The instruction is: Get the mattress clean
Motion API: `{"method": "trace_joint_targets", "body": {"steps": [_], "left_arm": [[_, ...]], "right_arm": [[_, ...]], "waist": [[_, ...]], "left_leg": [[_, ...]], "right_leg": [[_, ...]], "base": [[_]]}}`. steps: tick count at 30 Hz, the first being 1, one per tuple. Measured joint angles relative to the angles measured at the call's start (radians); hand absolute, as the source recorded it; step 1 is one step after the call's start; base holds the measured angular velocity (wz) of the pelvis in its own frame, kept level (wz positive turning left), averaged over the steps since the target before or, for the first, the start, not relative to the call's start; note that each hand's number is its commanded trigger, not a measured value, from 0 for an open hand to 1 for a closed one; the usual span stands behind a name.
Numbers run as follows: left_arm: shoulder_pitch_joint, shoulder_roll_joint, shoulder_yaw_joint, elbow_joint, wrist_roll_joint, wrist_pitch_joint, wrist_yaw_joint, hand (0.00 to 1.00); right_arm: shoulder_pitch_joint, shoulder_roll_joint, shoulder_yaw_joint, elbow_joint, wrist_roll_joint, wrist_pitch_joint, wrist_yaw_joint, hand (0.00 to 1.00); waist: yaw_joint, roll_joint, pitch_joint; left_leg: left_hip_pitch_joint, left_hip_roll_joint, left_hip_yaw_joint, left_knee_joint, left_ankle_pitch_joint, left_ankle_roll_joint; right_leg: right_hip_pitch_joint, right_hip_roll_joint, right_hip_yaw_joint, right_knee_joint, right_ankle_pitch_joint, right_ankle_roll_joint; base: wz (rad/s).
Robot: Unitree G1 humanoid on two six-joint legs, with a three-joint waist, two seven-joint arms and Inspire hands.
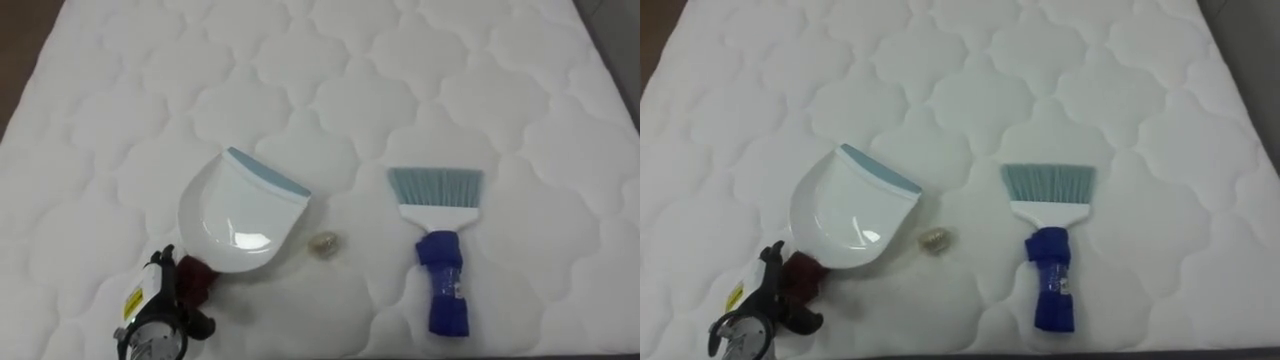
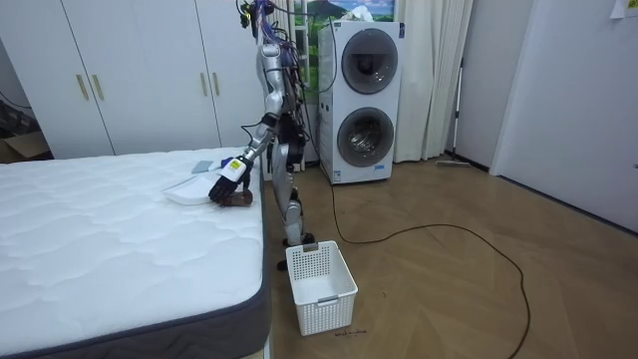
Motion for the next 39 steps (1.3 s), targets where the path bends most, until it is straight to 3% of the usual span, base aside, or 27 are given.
{"method": "trace_joint_targets", "body": {"steps": [11,26,34,35,36,39], "left_arm": [[-0.036,-0.001,-0.001,0.088,-0.084,-0.001,0.0,0.0],[-0.116,0.006,-0.003,0.176,-0.157,-0.024,0.002,0.0],[-0.187,0.047,-0.018,0.202,-0.201,-0.03,0.012,0.0],[-0.194,0.052,-0.024,0.202,-0.201,-0.038,0.013,0.68],[-0.198,0.053,-0.024,0.202,-0.201,-0.039,0.014,1.0],[-0.22,0.056,-0.025,0.202,-0.228,-0.041,0.037,1.0]], "right_arm": [[-0.023,-0.003,0.067,0.0,0.011,-0.004,-0.029,0.0],[-0.037,-0.003,0.109,-0.023,0.011,-0.019,-0.058,0.0],[-0.055,-0.002,0.12,-0.032,0.009,-0.034,-0.079,0.0],[-0.053,-0.002,0.123,-0.035,0.008,-0.034,-0.08,0.0],[-0.052,-0.002,0.126,-0.036,0.008,-0.034,-0.08,0.0],[-0.052,-0.004,0.126,-0.056,0.009,-0.036,-0.09,0.0]], "waist": [[-0.001,0.0,0.0007],[-0.006,-0.015,0.0112],[-0.032,-0.017,0.0227],[-0.038,-0.015,0.0267],[-0.04,-0.015,0.027],[-0.054,-0.013,0.0277]], "left_leg": [[-0.053,0.001,-0.002,0.025,0.0,0.0],[-0.136,0.002,-0.001,0.071,0.0,0.0],[-0.204,0.001,0.002,0.115,-0.001,0.002],[-0.214,0.001,0.004,0.128,-0.004,0.006],[-0.221,0.0,0.006,0.133,-0.005,0.007],[-0.258,0.002,0.033,0.153,-0.008,0.013]], "right_leg": [[-0.049,-0.002,-0.007,0.026,-0.001,-0.001],[-0.139,-0.012,-0.008,0.102,-0.019,-0.007],[-0.213,-0.023,-0.009,0.168,-0.034,-0.01],[-0.223,-0.026,-0.01,0.183,-0.04,-0.01],[-0.23,-0.029,-0.009,0.191,-0.043,-0.01],[-0.281,-0.037,-0.001,0.232,-0.053,-0.01]], "base": [[0.01],[0.0],[0.02],[0.0],[0.03],[-0.04]]}}
